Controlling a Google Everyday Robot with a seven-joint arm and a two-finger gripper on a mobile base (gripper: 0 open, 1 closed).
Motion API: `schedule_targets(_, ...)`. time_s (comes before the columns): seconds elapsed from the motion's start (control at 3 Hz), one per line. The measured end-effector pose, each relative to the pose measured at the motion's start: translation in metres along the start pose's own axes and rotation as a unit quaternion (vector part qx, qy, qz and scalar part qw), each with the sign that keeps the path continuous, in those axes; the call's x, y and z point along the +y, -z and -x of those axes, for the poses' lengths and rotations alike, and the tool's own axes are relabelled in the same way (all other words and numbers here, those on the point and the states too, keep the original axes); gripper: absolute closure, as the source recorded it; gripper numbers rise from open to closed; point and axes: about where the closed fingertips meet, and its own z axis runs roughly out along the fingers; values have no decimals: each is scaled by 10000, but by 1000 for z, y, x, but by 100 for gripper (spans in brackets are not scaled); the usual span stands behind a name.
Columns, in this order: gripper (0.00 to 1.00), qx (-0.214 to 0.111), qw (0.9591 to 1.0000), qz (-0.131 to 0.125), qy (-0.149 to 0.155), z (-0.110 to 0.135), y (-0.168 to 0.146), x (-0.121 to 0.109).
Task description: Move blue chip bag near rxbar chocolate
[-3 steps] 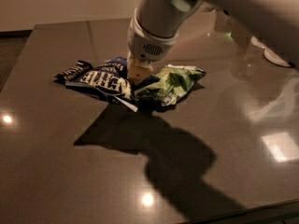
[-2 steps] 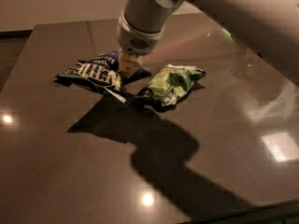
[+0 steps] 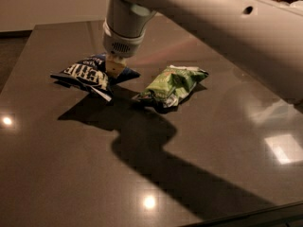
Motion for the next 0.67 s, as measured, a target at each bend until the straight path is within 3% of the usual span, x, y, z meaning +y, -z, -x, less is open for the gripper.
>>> schedule_targets(0.33, 100, 71, 9998, -179, 44, 15, -22, -10)
schedule_targets(0.67, 82, 147, 9995, -286, 66, 27, -38, -19)
